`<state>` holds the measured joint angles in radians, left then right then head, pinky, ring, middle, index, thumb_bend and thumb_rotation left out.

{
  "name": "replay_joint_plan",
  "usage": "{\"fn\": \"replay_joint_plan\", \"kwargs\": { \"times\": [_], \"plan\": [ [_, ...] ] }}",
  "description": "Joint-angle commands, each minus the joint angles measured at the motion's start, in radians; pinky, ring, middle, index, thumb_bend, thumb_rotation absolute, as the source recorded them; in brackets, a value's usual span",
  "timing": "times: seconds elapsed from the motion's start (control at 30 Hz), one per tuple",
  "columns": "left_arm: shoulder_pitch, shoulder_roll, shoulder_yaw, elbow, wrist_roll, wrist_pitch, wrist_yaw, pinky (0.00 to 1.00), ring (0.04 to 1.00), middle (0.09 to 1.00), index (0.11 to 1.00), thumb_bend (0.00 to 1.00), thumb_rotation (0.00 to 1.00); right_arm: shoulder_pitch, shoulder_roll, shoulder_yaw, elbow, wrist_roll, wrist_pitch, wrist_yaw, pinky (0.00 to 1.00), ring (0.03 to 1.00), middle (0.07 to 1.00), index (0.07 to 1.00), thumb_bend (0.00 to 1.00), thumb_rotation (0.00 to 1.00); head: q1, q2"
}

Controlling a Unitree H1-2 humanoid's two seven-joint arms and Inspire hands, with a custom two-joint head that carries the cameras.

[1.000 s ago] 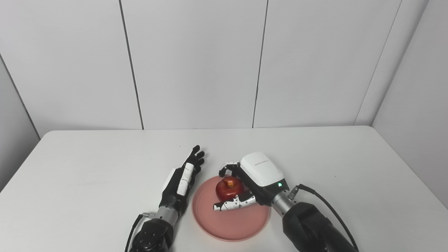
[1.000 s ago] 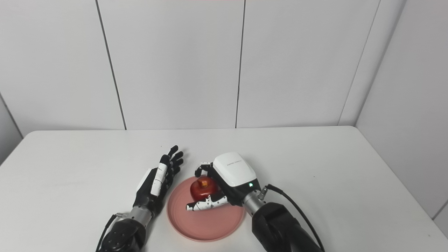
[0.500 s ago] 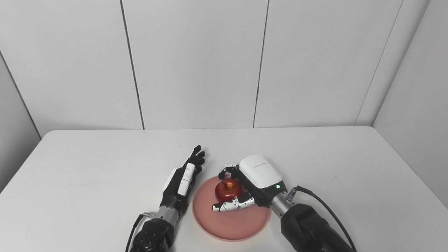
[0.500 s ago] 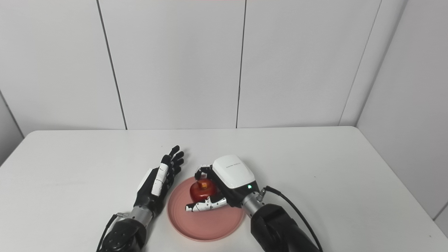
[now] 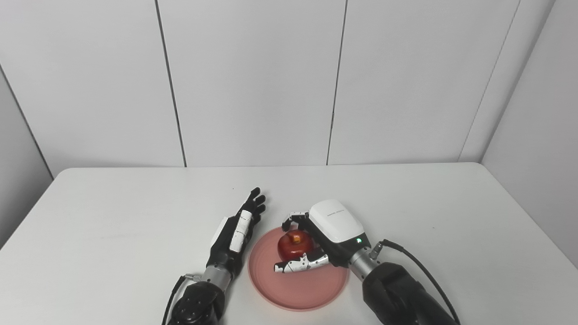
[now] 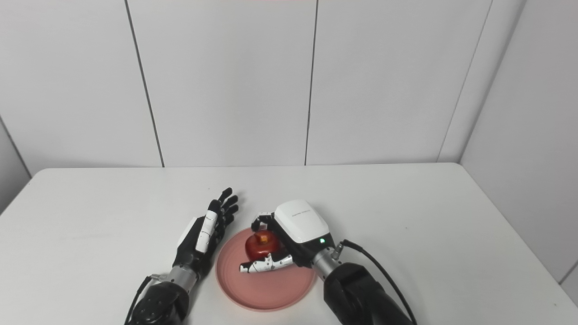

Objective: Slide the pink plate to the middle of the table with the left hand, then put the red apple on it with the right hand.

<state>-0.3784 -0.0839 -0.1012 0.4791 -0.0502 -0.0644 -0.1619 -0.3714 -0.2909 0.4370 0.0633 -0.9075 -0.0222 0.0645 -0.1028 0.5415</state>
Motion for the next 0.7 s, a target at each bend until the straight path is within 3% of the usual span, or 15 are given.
{"fn": "replay_joint_plan", "kwargs": {
  "times": [0.0,0.13,0.27,0.43,0.67],
  "plan": [
    [0.041,-0.015,-0.021,0.047,0.000,0.012,-0.024,1.00,0.974,0.969,0.948,0.87,0.98,-0.035,-0.010,-0.006,-0.013,0.007,-0.023,0.008,0.17,0.241,0.361,0.593,0.59,0.66,0.001,0.001],
    [0.041,-0.013,-0.020,0.045,-0.001,0.014,-0.027,1.00,0.981,0.972,0.951,0.87,0.98,-0.034,-0.011,-0.004,-0.015,-0.001,-0.011,0.025,0.19,0.271,0.393,0.613,0.62,0.70,-0.001,0.000],
    [0.041,-0.014,-0.016,0.044,-0.010,0.017,-0.032,1.00,0.982,0.969,0.954,0.86,0.97,-0.032,-0.014,-0.008,-0.019,-0.001,-0.011,0.030,0.29,0.388,0.510,0.648,0.71,0.76,-0.003,0.000],
    [0.038,-0.014,-0.014,0.048,-0.010,0.017,-0.033,1.00,0.988,0.965,0.953,0.86,0.97,-0.031,-0.015,-0.017,-0.026,0.002,-0.009,0.044,0.39,0.496,0.587,0.670,0.82,0.80,-0.003,0.001],
    [0.039,-0.012,-0.018,0.046,-0.005,0.014,-0.034,1.00,0.994,0.969,0.949,0.86,0.98,-0.031,-0.020,-0.024,-0.027,0.014,-0.021,0.046,0.40,0.506,0.597,0.673,0.87,0.82,-0.004,0.003]
  ]
}}
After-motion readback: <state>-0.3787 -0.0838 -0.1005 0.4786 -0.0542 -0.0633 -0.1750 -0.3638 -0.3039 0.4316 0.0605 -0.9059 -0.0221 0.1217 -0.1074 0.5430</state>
